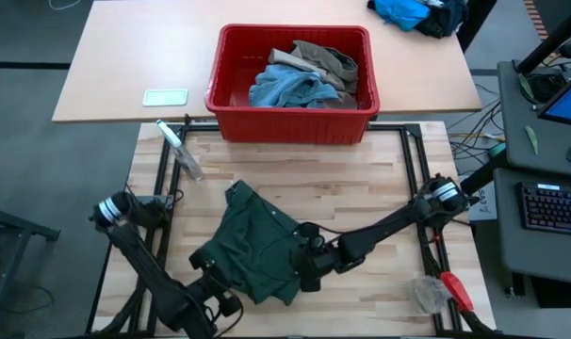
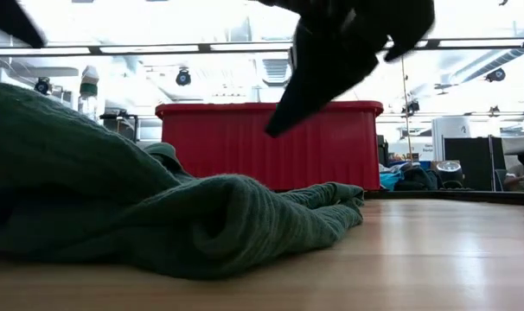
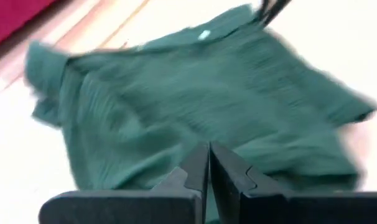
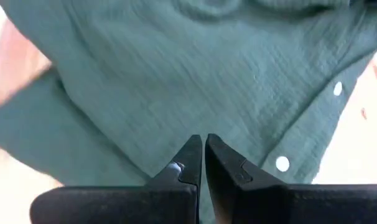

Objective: Fold Laundry from Bin
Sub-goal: Fold the green polo shirt

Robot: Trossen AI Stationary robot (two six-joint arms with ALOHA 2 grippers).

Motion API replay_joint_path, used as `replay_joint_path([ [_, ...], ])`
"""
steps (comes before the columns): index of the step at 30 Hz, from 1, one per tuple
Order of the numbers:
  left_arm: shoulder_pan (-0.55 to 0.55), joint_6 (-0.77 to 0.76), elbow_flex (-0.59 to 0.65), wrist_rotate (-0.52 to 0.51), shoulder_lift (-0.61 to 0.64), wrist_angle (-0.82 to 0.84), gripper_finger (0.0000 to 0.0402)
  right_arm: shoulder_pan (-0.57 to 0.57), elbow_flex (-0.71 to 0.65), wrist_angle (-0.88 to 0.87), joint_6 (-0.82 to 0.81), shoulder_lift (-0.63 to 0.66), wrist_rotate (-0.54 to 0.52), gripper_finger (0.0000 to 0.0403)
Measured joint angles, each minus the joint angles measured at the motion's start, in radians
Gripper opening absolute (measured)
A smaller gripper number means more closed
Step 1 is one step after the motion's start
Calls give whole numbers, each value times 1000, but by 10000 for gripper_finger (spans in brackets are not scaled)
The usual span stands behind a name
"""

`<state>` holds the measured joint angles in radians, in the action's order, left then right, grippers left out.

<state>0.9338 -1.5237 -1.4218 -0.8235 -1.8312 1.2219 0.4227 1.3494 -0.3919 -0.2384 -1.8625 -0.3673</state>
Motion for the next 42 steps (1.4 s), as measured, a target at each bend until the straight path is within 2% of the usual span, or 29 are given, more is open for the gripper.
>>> replay_joint_path([
  [4, -18, 209, 125, 17, 138, -320, 0, -38, -73, 2, 28, 18, -1, 12],
  [7, -54, 229, 295, 90, 243, -587, 0, -73, -138, 28, 40, 46, -15, 12],
  [9, -92, 114, 414, 174, 300, -691, 0, -97, -186, 64, 41, 63, -30, 12],
  [13, -148, -303, 586, 384, 366, -725, 2, -139, -285, 197, 55, 90, -36, 12],
  [15, -151, -408, 636, 502, 376, -737, 11, -154, -330, 277, 67, 100, -37, 12],
  [17, -149, -455, 662, 560, 379, -759, 26, -169, -367, 352, 67, 105, -33, 12],
  [21, -152, -465, 660, 526, 388, -782, 67, -181, -406, 430, 56, 109, -19, 12],
  [29, -179, -460, 652, 396, 354, -764, 169, -179, -407, 431, 38, 109, -2, 12],
  [33, -200, -461, 652, 393, 318, -775, 210, -179, -406, 434, 21, 109, 26, 12],
  [38, -212, -448, 648, 358, 281, -778, 238, -176, -406, 433, 11, 109, 31, 12],
  [42, -211, -437, 648, 322, 275, -783, 228, -176, -406, 434, -3, 109, 31, 12],
])
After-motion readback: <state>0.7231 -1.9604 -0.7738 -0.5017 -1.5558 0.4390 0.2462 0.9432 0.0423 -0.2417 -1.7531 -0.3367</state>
